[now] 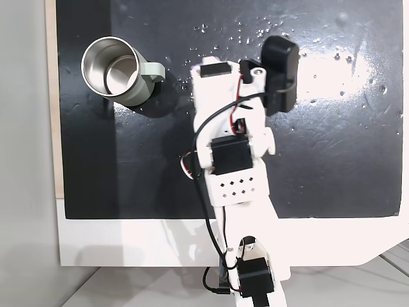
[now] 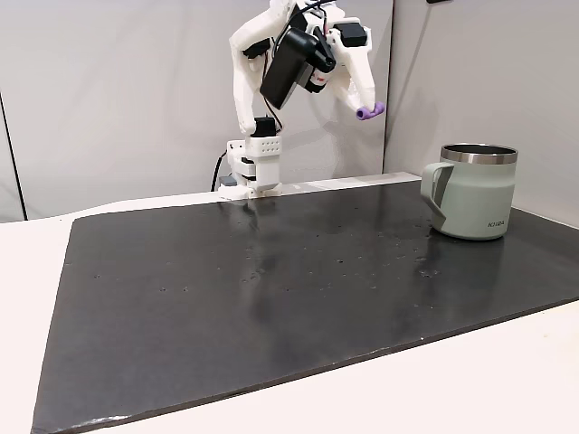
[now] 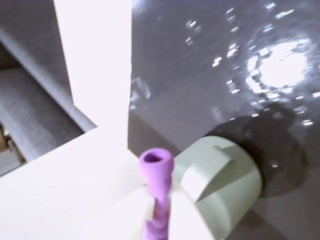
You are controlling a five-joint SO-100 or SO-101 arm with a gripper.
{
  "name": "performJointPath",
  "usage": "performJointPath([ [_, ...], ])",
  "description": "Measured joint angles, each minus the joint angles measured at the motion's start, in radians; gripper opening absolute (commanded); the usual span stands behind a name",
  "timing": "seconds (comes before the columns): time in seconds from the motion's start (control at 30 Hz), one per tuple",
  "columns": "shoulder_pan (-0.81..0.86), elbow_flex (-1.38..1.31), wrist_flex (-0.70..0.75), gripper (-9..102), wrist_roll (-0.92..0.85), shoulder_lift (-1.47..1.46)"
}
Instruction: Grasp a pengrip and put it in the cup.
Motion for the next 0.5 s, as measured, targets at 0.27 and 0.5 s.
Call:
performJointPath([
  [0.27,-0.080,-0.041,-0.152,0,0.049,-0.124],
  [0.5,-0.216,-0.152,-0.187,0,0.097,-0.244],
])
